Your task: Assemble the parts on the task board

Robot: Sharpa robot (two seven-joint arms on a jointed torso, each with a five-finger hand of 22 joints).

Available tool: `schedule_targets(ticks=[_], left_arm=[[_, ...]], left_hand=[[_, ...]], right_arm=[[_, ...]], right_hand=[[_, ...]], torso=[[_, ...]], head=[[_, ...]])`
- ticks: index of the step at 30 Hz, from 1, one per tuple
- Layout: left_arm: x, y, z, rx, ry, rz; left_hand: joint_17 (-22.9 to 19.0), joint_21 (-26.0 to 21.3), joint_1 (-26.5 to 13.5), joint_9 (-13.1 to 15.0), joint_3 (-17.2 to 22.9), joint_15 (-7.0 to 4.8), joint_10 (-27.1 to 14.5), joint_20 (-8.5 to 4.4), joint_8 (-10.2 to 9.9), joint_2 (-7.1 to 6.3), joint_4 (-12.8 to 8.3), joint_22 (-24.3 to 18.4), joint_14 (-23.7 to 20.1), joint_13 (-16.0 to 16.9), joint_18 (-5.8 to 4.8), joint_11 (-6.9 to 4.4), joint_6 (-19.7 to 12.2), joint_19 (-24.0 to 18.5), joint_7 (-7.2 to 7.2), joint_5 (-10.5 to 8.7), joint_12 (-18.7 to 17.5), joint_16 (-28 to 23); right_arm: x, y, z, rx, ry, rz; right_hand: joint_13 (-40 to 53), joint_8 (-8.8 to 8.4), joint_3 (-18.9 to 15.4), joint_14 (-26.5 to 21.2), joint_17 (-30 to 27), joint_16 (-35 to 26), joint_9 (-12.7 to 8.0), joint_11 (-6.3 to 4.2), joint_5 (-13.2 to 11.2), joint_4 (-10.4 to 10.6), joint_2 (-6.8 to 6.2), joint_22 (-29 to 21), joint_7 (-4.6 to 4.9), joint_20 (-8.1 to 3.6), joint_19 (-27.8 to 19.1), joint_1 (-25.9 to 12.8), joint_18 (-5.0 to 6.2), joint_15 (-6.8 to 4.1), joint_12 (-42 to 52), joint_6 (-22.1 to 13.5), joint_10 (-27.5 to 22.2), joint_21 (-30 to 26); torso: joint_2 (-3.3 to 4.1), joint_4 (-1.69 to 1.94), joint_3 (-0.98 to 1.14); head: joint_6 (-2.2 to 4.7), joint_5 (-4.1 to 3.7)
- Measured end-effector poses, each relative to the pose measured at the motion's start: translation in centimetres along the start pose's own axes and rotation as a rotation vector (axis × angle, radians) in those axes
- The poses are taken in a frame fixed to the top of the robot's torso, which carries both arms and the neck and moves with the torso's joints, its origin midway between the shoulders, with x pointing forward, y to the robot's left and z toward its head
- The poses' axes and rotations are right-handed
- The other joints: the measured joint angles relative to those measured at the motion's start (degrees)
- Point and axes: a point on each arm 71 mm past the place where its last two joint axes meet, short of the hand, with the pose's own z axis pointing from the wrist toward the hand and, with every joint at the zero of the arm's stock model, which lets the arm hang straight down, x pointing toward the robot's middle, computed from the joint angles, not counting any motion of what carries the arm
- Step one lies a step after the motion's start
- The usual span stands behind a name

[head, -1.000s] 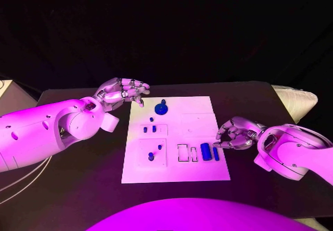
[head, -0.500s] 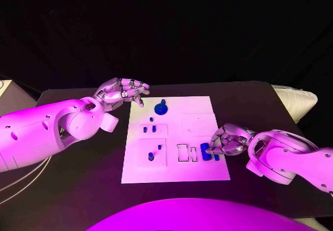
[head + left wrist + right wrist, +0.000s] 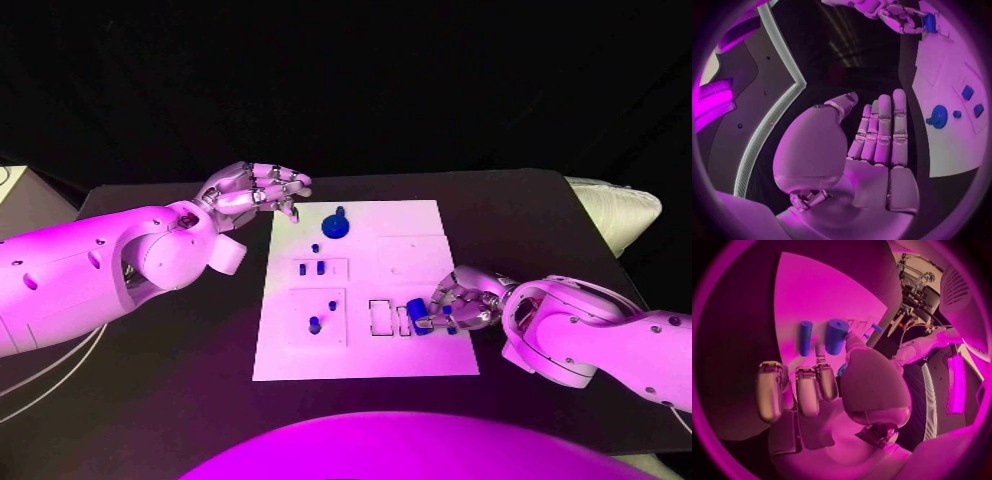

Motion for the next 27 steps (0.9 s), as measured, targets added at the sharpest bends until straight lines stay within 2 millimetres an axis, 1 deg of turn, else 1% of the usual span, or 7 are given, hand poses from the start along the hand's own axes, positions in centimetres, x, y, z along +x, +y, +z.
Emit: schedule_targets(ticks=[7, 10, 14, 15, 22, 25, 27], left_arm=[[0.0, 0.0, 0.0, -0.004, 0.001, 0.0], [0.0, 0.0, -0.1, -0.005, 0.001, 0.0], [0.0, 0.0, -0.1, -0.007, 0.001, 0.0], [0.0, 0.0, -0.1, -0.008, 0.001, 0.0], [0.0, 0.1, -0.1, -0.009, 0.003, 0.0], [0.0, 0.1, -0.1, -0.01, 0.003, -0.001], [0.0, 0.1, -0.1, -0.01, 0.004, -0.001]], left_hand=[[0.0, 0.0, 0.0, 0.03, 0.0, 0.0, 0.0, 0.0, 0.0, 0.0, 0.0, 0.0, 0.0, 0.0, 0.0, 0.0, 0.0, 0.0, 0.0, 0.0, 0.0, 0.0], [0.0, 0.0, 0.0, 0.06, -0.17, 0.0, 0.0, 0.0, 0.0, 0.0, 0.17, 0.0, 0.0, 0.0, 0.0, 0.0, 0.0, 0.0, 0.0, 0.0, 0.0, 0.0], [0.0, 0.0, 0.0, 0.06, -0.17, 0.0, 0.0, 0.0, 0.0, 0.0, 0.17, 0.0, 0.0, 0.04, 0.0, 0.0, 0.0, 0.0, 0.0, 0.0, 0.0, 0.0], [0.0, 0.0, 0.0, 0.06, -0.17, 0.0, 0.0, 0.0, 0.0, 0.0, 0.17, 0.0, 0.0, 0.05, 0.0, 0.0, 0.0, 0.0, 0.0, 0.0, 0.0, 0.0], [0.0, 0.0, 0.0, 0.06, -0.16, 0.0, 0.0, 0.0, 0.0, 0.0, 0.17, 0.0, 0.0, 0.04, 0.0, 0.0, 0.0, 0.0, 0.0, 0.0, 0.0, 0.0], [0.0, 0.0, 0.0, 0.06, -0.16, 0.0, 0.0, 0.0, 0.0, 0.0, 0.16, 0.0, 0.0, 0.04, 0.0, 0.0, 0.0, 0.0, 0.0, 0.0, 0.0, 0.0], [0.0, 0.0, 0.0, 0.06, -0.16, 0.0, 0.0, 0.0, 0.0, 0.0, 0.16, 0.0, 0.0, 0.04, 0.0, 0.0, 0.0, 0.0, 0.0, 0.0, 0.0, 0.0]], right_arm=[[0.4, 0.8, 0.6, -0.003, -0.01, -0.038], [0.5, 1.0, 0.7, -0.004, -0.014, -0.053], [0.5, 1.2, 0.8, -0.006, -0.019, -0.066], [0.5, 1.2, 0.8, -0.006, -0.02, -0.068], [0.5, 1.4, 0.8, -0.008, -0.023, -0.079], [0.5, 1.4, 0.8, -0.006, -0.024, -0.08], [0.4, 1.5, 0.9, -0.005, -0.025, -0.081]], right_hand=[[-0.01, 0.82, -2.47, 0.0, 0.0, 0.24, 0.16, 0.0, -1.51, 0.0, 0.01, 0.05, -0.18, 0.0, 0.0, 0.01, 0.0, 0.0, -0.2, 0.22, 0.0, 0.47], [-0.01, 1.0, -2.87, 0.0, 0.0, 0.56, 0.16, 0.0, -1.52, -0.08, 1.07, 0.04, -0.16, 0.0, 0.0, 1.08, 0.0, 0.0, -0.23, 0.41, 0.0, 1.31], [-0.01, 0.97, -3.13, 0.0, -0.01, 0.56, 0.17, 0.0, -1.49, -0.13, 1.53, 0.04, -0.14, 0.0, 0.0, 1.53, 0.0, 0.0, -0.37, 0.61, 0.0, 1.31], [-0.01, 0.97, -3.49, 0.0, -0.01, 0.56, 0.17, 0.0, -0.9, -0.15, 1.91, 0.04, -0.05, 0.0, 0.0, 1.95, 0.0, 0.0, -0.42, 0.7, 0.0, 1.31], [-0.01, 0.77, -4.23, 0.0, -0.01, 0.56, 0.33, 0.01, 5.32, -0.13, 1.89, 0.04, -0.02, 0.0, 0.0, 4.79, 0.0, 0.0, -0.9, 0.73, -0.01, 1.31], [-0.01, 0.64, -4.61, 0.0, -0.01, 0.56, 0.32, 0.01, 8.89, -0.22, 1.88, 0.03, 0.07, 0.0, 0.0, 5.57, 0.0, 0.0, -1.24, 0.31, -0.01, 1.31], [-0.01, 0.44, -4.61, 0.0, -0.01, 0.56, 0.31, 0.01, 10.04, -0.22, 2.02, 0.03, 0.04, 0.0, 0.0, 5.84, 0.0, 0.0, -1.27, 0.18, -0.01, 1.31]], torso=[[-0.01, 0.03, -0.02], [-0.01, 0.04, -0.05], [-0.01, 0.04, -0.05], [-0.01, 0.04, -0.05], [-0.01, 0.02, -0.05], [-0.01, 0.02, -0.05], [-0.01, 0.02, -0.05]], head=[[0.0, 0.05], [0.0, 0.08], [0.0, 0.12], [0.0, 0.12], [0.0, 0.12], [0.0, 0.08], [0.0, 0.05]])
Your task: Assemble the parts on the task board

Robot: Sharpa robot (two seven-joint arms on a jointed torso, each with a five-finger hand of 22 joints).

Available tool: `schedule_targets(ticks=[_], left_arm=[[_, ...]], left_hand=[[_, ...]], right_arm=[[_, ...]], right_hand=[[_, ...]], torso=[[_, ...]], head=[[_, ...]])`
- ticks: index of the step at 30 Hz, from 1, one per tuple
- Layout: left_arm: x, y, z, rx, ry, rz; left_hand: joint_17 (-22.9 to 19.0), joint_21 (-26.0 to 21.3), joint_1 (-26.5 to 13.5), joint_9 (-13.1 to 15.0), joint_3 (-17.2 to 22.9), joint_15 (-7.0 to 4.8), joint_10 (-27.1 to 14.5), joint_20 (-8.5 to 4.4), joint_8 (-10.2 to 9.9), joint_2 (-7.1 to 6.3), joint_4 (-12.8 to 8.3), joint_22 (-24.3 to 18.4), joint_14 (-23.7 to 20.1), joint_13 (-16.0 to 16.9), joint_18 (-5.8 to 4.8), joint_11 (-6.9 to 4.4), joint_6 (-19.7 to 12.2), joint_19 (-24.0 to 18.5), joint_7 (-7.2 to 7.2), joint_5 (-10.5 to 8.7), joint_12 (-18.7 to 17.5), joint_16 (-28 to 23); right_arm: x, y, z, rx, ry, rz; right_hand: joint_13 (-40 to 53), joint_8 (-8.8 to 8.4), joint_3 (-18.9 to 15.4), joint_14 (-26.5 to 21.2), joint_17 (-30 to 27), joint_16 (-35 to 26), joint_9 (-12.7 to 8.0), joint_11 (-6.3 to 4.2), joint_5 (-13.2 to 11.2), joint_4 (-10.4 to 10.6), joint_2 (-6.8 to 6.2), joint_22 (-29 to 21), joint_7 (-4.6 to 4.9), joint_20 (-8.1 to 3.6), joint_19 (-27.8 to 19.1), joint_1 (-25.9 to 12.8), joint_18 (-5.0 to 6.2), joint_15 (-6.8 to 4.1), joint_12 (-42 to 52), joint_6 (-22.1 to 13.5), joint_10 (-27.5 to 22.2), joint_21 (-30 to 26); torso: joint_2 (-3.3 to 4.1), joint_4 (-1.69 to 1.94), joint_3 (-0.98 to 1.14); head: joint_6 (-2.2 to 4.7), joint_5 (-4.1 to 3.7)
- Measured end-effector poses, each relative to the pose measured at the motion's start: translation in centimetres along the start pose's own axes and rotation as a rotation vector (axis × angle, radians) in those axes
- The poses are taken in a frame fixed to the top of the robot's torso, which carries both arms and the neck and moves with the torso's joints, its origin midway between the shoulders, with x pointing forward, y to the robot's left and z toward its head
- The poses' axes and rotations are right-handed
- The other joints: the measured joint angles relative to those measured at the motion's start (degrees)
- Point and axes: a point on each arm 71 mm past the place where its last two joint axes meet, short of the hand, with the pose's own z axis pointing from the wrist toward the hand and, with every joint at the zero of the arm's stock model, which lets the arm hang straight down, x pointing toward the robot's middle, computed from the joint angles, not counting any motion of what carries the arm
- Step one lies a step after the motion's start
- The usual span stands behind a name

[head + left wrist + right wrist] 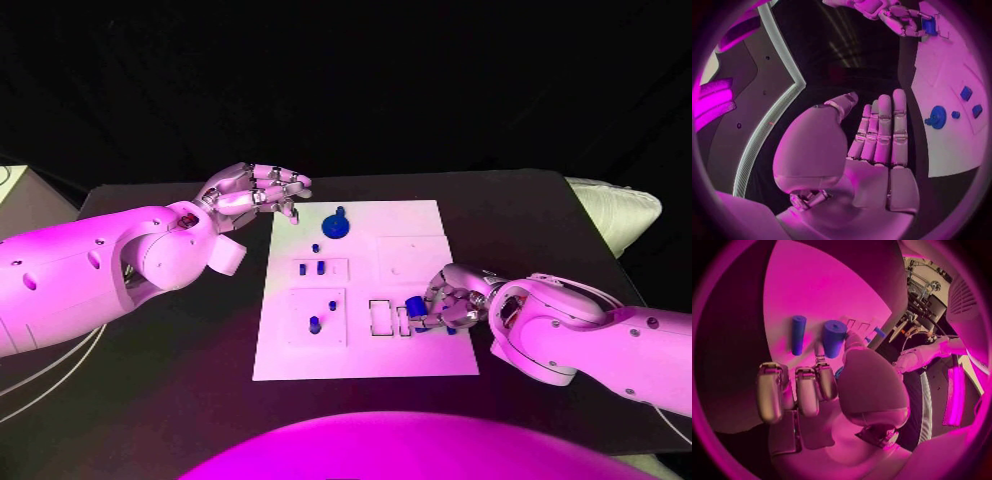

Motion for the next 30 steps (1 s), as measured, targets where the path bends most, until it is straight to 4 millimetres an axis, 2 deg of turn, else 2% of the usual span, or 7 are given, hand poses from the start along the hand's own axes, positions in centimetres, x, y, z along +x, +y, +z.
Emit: schedule_targets(ticks=[1, 3, 5, 13, 16, 22, 30], left_arm=[[0.0, 0.0, 0.0, 0.0, 0.001, 0.0], [0.0, 0.0, 0.0, -0.001, 0.002, 0.0], [0.1, 0.0, 0.0, -0.001, 0.005, -0.001], [0.2, 0.0, 0.0, -0.004, 0.014, -0.001], [0.2, 0.1, 0.0, -0.008, 0.019, -0.001], [0.3, 0.2, 0.0, -0.022, 0.036, -0.003], [0.5, 0.4, 0.0, -0.041, 0.059, -0.006]], left_hand=[[0.0, 0.0, 0.0, 0.0, -0.1, 0.0, 0.0, 0.0, 0.0, 0.0, 0.09, 0.0, 0.0, 0.0, 0.0, 0.0, 0.0, 0.0, 0.0, 0.0, 0.0, 0.0], [0.0, 0.0, 0.0, 0.0, -0.24, 0.0, 0.0, 0.0, 0.0, 0.0, 0.25, 0.0, 0.0, 0.0, 0.0, 0.0, 0.0, 0.0, 0.0, 0.0, 0.0, 0.0], [0.0, 0.0, 0.0, 0.0, -0.25, 0.0, 0.0, 0.0, 0.0, 0.0, 0.24, 0.0, 0.0, 0.0, 0.0, 0.0, 0.0, 0.0, 0.0, 0.0, 0.0, 0.0], [0.0, 0.0, 0.0, 0.0, -0.24, 0.0, 0.0, 0.0, 0.0, 0.0, 0.24, 0.0, 0.0, -0.01, 0.0, 0.0, 0.0, 0.0, 0.0, 0.0, 0.0, 0.0], [0.0, 0.0, 0.0, 0.0, -0.24, 0.0, 0.0, 0.0, 0.0, 0.0, 0.24, 0.0, 0.0, -0.01, 0.0, 0.0, 0.0, 0.0, 0.0, 0.0, 0.0, 0.0], [0.0, -0.23, 0.0, -0.01, -0.4, 0.22, -0.43, 0.0, 0.0, 0.0, 0.4, 0.0, -0.22, -0.01, 0.0, -0.01, 0.0, 0.0, 0.0, 0.0, 0.0, -0.22], [0.0, -0.23, 0.0, -0.01, -0.4, 0.22, -0.42, 0.0, 0.0, 0.0, 0.4, -0.05, -0.22, -0.02, 0.0, -0.01, 0.0, 0.0, 0.0, 0.0, 0.0, -0.22]], right_arm=[[0.0, 0.0, 0.0, 0.001, 0.0, 0.0], [0.0, 0.0, 0.0, 0.003, 0.002, 0.002], [-0.1, 0.0, 0.1, 0.006, 0.005, 0.01], [-0.1, -0.4, 0.0, 0.037, 0.026, 0.094], [-0.1, -0.6, -0.2, 0.05, 0.03, 0.139], [0.0, -0.9, -0.5, 0.067, 0.031, 0.211], [0.3, -0.8, -0.8, 0.073, 0.05, 0.307]], right_hand=[[0.0, 0.0, -0.01, 0.0, 0.0, 0.0, 0.0, 0.0, 1.29, 0.01, -0.01, 0.0, 0.0, 0.0, 0.0, 0.01, 0.0, 0.0, -0.24, -0.01, 0.0, 0.0], [0.0, -0.01, -0.08, 0.0, 0.0, 0.0, 0.0, 0.0, 6.44, 0.07, -0.39, 0.0, 0.09, 0.0, 0.0, 0.71, 0.0, 0.0, -0.31, -0.11, 0.0, 0.0], [0.0, -0.12, 0.33, 0.0, 0.0, 0.0, -0.01, 0.0, 8.32, 0.39, -0.83, 0.0, 0.13, 0.0, 0.0, 1.15, 0.0, 0.0, -0.52, -0.22, 0.0, 0.0], [0.0, -1.03, 1.95, 0.0, -0.01, 0.22, -0.09, 0.01, 8.73, 1.57, -1.28, -0.01, -0.01, 0.0, 0.0, 3.41, 0.01, 0.0, -0.52, -0.09, -0.01, 0.0], [-0.01, -0.89, 2.94, 0.0, -0.01, 0.22, -3.19, 0.01, 8.79, 1.41, -1.13, -0.01, -0.01, 0.0, 0.0, 3.78, 0.01, 0.0, -0.51, 0.24, -0.01, -0.05], [-0.01, -1.01, 5.0, 0.0, -0.01, 0.22, -3.61, -0.01, 8.79, 0.09, -0.67, -0.02, -0.14, 0.0, 0.0, 3.34, 0.0, 0.0, -0.51, 0.77, 0.01, -0.27], [-0.01, -0.51, 8.24, 0.21, -0.01, 0.22, -3.83, -0.63, 10.44, 0.07, -2.03, -0.03, 0.03, -0.21, 0.21, 1.51, 0.0, -0.21, -0.51, 1.61, 0.62, -0.27]], torso=[[0.0, 0.0, 0.0], [-0.01, -0.01, 0.0], [-0.02, -0.01, -0.01], [-0.03, 0.02, -0.03], [-0.03, 0.02, -0.01], [0.01, 0.03, 0.0], [0.01, -0.01, -0.03]], head=[[0.0, -0.03], [0.0, -0.08], [0.0, -0.14], [0.0, -0.3], [0.0, -0.42], [0.0, -0.56], [0.0, -0.79]])
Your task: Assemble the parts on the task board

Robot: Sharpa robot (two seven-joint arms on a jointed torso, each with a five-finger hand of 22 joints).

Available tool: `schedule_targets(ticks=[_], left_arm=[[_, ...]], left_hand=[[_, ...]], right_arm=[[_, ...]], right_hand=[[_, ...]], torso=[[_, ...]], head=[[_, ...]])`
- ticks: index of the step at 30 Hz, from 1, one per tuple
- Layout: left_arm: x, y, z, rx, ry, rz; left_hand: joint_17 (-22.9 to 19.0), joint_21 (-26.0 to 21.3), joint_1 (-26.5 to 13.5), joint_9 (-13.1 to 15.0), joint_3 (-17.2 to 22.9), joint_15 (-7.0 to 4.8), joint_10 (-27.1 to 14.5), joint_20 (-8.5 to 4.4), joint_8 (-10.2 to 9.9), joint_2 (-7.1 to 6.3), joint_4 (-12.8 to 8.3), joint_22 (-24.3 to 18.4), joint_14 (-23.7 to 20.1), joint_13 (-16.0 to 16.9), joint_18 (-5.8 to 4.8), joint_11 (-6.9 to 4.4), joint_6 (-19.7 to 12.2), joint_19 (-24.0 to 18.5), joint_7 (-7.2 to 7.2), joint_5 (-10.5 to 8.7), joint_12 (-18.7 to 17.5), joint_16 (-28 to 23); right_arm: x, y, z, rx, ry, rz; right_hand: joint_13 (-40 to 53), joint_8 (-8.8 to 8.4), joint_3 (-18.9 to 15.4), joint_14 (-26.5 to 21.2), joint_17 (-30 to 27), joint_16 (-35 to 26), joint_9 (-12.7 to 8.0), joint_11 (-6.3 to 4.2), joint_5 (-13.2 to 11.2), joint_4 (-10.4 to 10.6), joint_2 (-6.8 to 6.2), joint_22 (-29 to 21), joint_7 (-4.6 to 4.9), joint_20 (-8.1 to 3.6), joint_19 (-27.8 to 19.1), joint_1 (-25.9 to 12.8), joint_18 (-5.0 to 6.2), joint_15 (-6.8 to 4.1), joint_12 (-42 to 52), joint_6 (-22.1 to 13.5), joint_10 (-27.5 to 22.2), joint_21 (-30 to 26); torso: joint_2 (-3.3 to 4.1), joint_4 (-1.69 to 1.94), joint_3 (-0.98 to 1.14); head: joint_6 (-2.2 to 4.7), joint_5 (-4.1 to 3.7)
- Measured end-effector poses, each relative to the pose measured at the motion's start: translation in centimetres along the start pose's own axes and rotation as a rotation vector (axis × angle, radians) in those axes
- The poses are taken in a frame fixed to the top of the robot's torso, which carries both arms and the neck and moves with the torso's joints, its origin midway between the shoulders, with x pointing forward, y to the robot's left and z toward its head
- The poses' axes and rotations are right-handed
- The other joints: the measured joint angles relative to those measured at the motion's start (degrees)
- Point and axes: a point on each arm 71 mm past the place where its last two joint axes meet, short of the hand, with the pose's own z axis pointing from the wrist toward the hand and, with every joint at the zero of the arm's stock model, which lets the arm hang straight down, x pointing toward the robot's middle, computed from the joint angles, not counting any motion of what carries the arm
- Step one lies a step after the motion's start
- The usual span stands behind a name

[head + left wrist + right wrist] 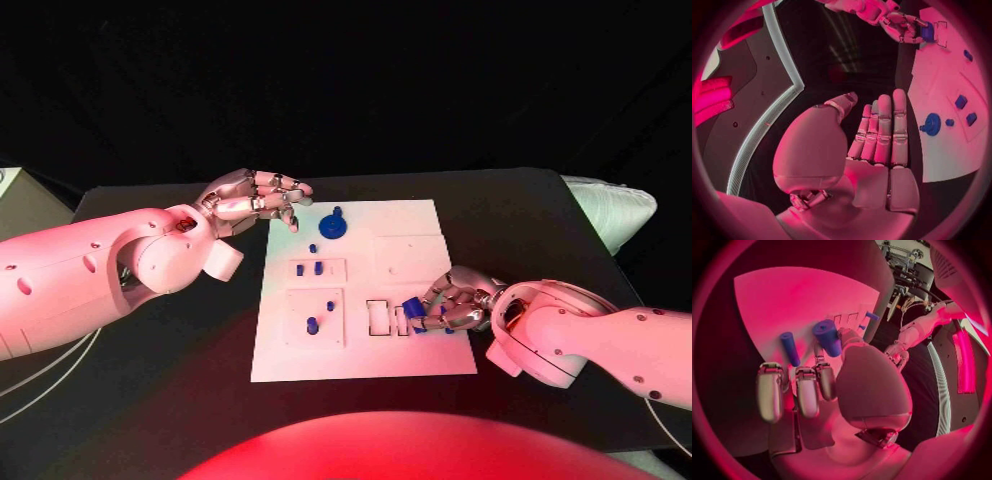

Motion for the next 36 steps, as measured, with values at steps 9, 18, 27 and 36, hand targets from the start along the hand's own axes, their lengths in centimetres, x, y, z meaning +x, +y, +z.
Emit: schedule_targets(ticks=[9, 18, 27, 36], left_arm=[[0.1, 0.1, 0.0, -0.01, 0.013, -0.001], [0.2, 0.2, 0.0, -0.014, 0.016, -0.001], [0.2, 0.2, 0.0, -0.014, 0.017, 0.0], [0.2, 0.2, 0.0, -0.014, 0.016, 0.001]], left_hand=[[0.0, 0.0, 0.0, 0.0, 0.0, 0.0, 0.0, 0.0, 0.0, 0.0, 0.0, 0.0, 0.0, 0.02, 0.0, 0.0, 0.0, 0.0, 0.0, 0.0, 0.0, 0.0], [0.0, 0.0, 0.0, 0.0, 0.0, 0.0, 0.0, 0.0, 0.0, 0.0, 0.0, 0.0, 0.0, 0.05, 0.0, 0.0, 0.0, 0.0, 0.0, 0.0, 0.0, 0.0], [0.0, 0.0, 0.0, 0.0, 0.0, 0.0, 0.0, 0.0, 0.0, 0.0, 0.0, 0.0, 0.0, 0.04, 0.0, 0.0, 0.0, 0.0, 0.0, 0.0, 0.0, 0.0], [0.0, 0.0, 0.0, -0.01, 0.01, 0.0, 0.01, 0.0, 0.0, 0.0, 0.0, -0.04, 0.0, 0.04, 0.0, 0.0, 0.0, 0.0, 0.0, 0.0, 0.0, 0.0]], right_arm=[[-1.2, 1.1, -0.5, -0.024, -0.007, 0.077], [-1.4, 2.9, -0.4, -0.057, 0.013, 0.088], [-0.1, 3.6, 0.7, -0.039, 0.065, 0.051], [0.5, 4.0, 1.3, -0.027, 0.075, -0.003]], right_hand=[[0.0, 0.11, 2.39, -0.01, 0.04, 0.0, -0.11, -0.21, -0.13, 0.04, -0.8, -0.01, 0.24, -0.04, -0.04, -0.92, 0.0, -0.42, 0.0, 0.38, 0.21, 0.0], [0.0, 0.33, 4.05, -0.01, 0.04, 0.0, -0.42, -0.21, -1.83, 0.02, -1.51, 0.04, -0.11, -0.21, -0.22, -2.71, 0.0, -0.41, -0.3, 0.77, 0.21, 0.0], [0.0, 0.56, 5.24, -0.01, 0.04, 0.0, -0.37, -0.21, -4.24, 0.06, -1.68, 0.03, -0.67, -0.21, -0.22, -5.11, -0.01, -0.41, -0.58, 1.5, 0.22, -0.28], [0.0, 1.21, 5.78, -0.01, 0.03, 0.0, -0.15, -0.2, -6.39, 0.0, -1.82, 0.02, -1.11, -0.41, -0.01, -6.78, -0.01, -0.41, -0.58, 1.96, 0.21, -0.28]], torso=[[-0.04, 0.03, 0.03], [0.0, 0.03, 0.07], [0.08, -0.02, 0.01], [0.08, 0.04, 0.03]], head=[[0.01, 0.16], [0.08, 0.41], [0.01, 0.63], [0.01, 0.87]])
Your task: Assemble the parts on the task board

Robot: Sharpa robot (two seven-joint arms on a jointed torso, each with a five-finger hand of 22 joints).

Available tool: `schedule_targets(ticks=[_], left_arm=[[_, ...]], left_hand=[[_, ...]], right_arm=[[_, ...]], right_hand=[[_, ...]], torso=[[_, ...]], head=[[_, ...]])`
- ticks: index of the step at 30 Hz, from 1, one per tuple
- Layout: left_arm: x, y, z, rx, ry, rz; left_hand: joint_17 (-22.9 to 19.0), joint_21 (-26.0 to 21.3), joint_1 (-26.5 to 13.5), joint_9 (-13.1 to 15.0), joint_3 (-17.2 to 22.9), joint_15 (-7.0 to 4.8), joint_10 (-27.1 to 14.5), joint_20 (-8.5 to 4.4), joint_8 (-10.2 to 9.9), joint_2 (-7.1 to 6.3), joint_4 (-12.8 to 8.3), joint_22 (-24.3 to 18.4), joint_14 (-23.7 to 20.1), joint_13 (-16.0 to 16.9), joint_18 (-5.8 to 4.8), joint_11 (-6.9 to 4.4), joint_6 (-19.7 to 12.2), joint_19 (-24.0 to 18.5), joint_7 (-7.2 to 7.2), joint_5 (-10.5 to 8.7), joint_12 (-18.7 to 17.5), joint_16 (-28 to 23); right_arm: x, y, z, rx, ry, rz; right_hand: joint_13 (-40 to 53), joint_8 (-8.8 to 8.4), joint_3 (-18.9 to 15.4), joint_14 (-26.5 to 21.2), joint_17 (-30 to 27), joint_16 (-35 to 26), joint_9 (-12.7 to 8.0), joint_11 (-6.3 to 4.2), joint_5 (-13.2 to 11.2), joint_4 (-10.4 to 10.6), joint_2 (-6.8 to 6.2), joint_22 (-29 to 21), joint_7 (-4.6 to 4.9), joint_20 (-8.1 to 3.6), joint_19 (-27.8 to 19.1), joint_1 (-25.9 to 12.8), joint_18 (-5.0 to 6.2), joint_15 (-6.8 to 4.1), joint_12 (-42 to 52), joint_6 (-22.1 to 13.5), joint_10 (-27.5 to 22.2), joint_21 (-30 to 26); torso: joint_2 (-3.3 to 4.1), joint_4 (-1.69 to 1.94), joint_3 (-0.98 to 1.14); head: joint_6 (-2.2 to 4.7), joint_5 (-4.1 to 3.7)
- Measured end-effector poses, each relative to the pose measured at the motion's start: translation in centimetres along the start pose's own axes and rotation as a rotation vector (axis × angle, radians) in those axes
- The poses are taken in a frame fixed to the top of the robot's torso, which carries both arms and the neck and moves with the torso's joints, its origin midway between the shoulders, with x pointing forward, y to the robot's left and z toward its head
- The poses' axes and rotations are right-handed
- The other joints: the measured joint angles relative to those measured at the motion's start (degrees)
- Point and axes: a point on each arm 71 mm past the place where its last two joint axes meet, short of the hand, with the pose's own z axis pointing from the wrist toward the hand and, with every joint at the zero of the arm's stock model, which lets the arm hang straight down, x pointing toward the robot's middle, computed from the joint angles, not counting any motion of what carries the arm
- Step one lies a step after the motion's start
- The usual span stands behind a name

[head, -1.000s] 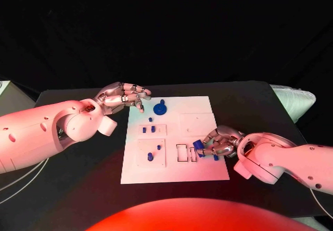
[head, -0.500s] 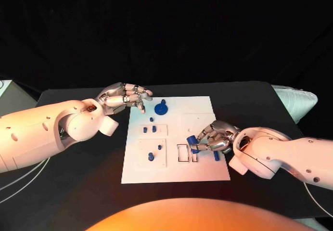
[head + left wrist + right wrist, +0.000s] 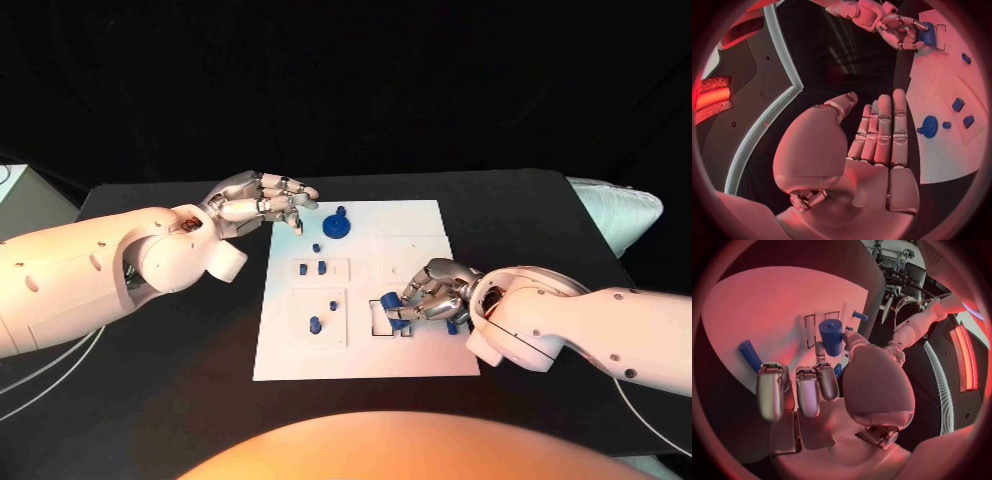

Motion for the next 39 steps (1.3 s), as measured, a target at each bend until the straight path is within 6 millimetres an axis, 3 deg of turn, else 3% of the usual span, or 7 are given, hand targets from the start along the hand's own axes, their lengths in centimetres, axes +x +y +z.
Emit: schedule_targets(ticks=[12, 32, 39], left_arm=[[0.01, 0.0, 0.0, 0.0, 0.0, 0.0], [-0.01, 0.0, -0.02, 0.0, 0.0, 0.0], [-0.01, 0.0, -0.02, 0.0, 0.0, 0.0]], left_hand=[[0.0, 0.0, 0.0, 0.0, 0.0, 0.0, 0.0, 0.0, 0.0, 0.0, 0.0, 0.0, 0.0, 0.0, 0.0, 0.0, 0.0, 0.0, 0.0, 0.0, 0.0, 0.0], [0.0, 0.0, 0.0, 0.0, 0.0, 0.0, 0.0, 0.0, 0.0, 0.0, 0.0, 0.01, 0.0, -0.02, 0.0, 0.0, 0.0, 0.0, 0.0, 0.0, 0.0, 0.0], [0.0, 0.0, 0.0, 0.0, 0.0, 0.0, 0.0, 0.0, 0.0, 0.0, 0.0, 0.01, 0.0, -0.02, 0.0, 0.0, 0.0, 0.0, 0.0, 0.0, 0.0, 0.0]], right_arm=[[0.33, 0.38, 0.34, 0.002, -0.002, -0.029], [0.91, 0.76, 0.63, -0.009, 0.0, -0.046], [0.86, 0.7, 0.71, -0.008, -0.009, -0.049]], right_hand=[[0.0, 0.41, 0.33, 0.0, -0.01, 0.0, 0.09, 0.0, -3.27, 0.0, -0.05, -0.01, -0.09, 0.0, 0.0, -0.82, 0.0, 0.0, 0.0, 0.28, 0.0, 0.0], [0.01, 0.42, 0.33, 0.0, -0.02, 0.0, 0.11, -0.21, -4.19, 0.0, -0.14, -0.02, -0.19, 0.01, 0.0, -1.64, 0.0, 0.0, 0.0, 0.38, 0.2, 0.0], [0.05, 1.02, 0.29, 0.0, -0.02, 0.0, 0.29, -0.2, -7.41, 0.0, 0.11, -0.03, -0.19, 0.01, 0.0, -2.6, 0.0, 0.0, 0.0, 0.38, 0.2, 0.0]], torso=[[-0.03, -0.09, 0.0], [-0.03, -0.05, 0.02], [-0.03, -0.07, 0.01]], head=[[0.0, 0.26], [0.0, 0.41], [-0.01, 0.54]])
